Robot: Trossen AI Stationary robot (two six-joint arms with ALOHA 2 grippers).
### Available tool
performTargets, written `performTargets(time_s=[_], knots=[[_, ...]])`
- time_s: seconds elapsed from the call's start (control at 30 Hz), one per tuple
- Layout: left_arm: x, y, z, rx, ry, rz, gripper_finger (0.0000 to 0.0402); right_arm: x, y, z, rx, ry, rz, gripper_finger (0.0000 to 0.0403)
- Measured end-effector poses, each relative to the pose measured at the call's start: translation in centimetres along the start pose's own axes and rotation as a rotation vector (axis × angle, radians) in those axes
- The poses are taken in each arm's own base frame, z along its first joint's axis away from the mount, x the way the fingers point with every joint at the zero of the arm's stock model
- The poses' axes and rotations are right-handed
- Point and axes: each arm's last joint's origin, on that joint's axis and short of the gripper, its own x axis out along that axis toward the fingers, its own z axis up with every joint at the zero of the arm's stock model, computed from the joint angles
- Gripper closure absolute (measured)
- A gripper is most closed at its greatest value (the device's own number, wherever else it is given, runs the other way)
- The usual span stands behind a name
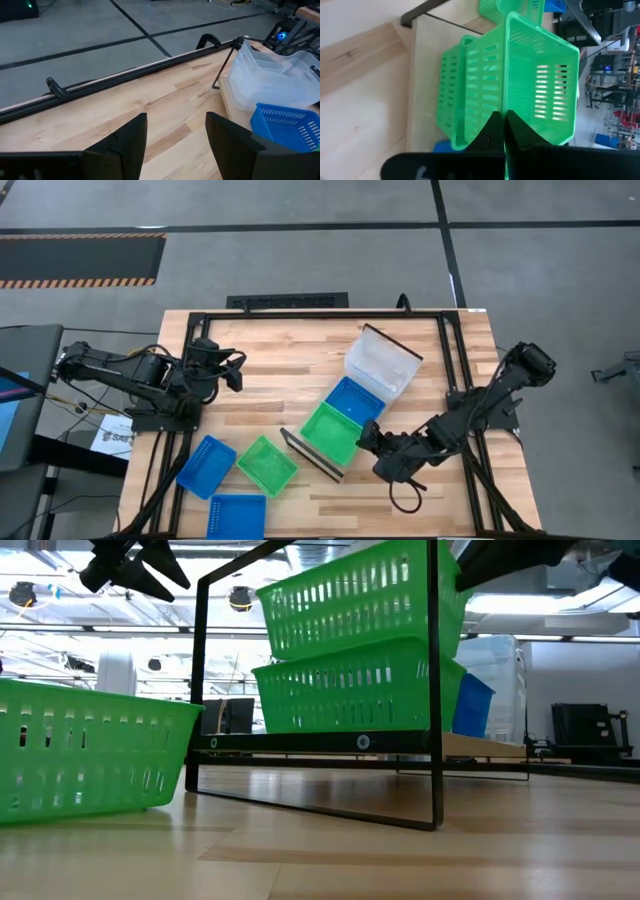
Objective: Stack baskets on shelf by color
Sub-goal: Stack the top green bin on the other green bin on the shelf
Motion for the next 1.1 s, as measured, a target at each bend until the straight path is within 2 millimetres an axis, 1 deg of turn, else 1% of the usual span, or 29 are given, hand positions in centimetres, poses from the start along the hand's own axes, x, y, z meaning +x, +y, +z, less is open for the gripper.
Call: performTargets(time_s=[0.5,0.87,1.1], knots=[[0.0,-0.01,0.0,0.004,0.001,-0.001,0.0212,0.46,-0.44,-0.41,0.024,-0.009,0.023,0.0397],[0.0,0.03,-0.03,0.009,0.003,0.002,0.0212,0.46,-0.43,-0.35,0.025,-0.025,0.036,0.0362],[0.0,0.04,-0.03,0.01,0.004,0.002,0.0212,0.45,-0.38,-0.3,0.077,-0.041,0.055,0.0355]])
